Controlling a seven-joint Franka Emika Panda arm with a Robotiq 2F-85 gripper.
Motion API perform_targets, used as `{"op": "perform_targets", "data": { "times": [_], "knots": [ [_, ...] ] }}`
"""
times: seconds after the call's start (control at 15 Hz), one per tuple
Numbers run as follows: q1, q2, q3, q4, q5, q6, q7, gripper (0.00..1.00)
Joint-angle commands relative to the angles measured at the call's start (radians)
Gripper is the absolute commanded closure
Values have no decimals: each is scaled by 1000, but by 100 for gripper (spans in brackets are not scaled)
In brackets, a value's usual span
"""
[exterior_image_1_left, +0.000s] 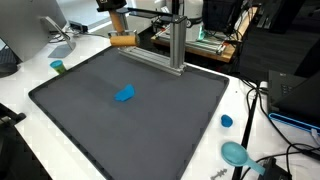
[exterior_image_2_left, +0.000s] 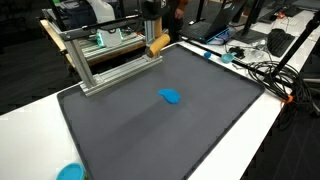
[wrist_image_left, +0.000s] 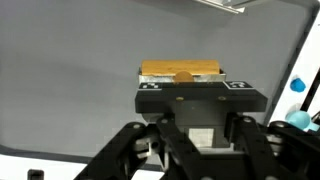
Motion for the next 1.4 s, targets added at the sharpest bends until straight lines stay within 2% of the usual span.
{"op": "perform_targets", "data": {
  "times": [0.0, 0.13, 0.27, 0.4, 0.53, 0.6, 0.73, 0.8, 1.2, 1.33],
  "knots": [
    [48, -69, 0, 2, -55, -76, 221, 78],
    [79, -113, 15, -19, -116, -107, 316, 78],
    [111, -158, 37, -65, -220, -82, 382, 78],
    [130, -191, 49, -112, -198, -45, 378, 78],
    [140, -207, 50, -150, -111, -23, 376, 78],
    [138, -156, 49, -83, -159, -60, 369, 53],
    [145, -171, 53, -114, -137, -46, 371, 53],
    [144, -173, 53, -121, -134, -42, 371, 78],
    [139, -218, 42, -244, -107, -25, 347, 78],
    [132, -249, 36, -292, -107, -22, 379, 78]
  ]
}}
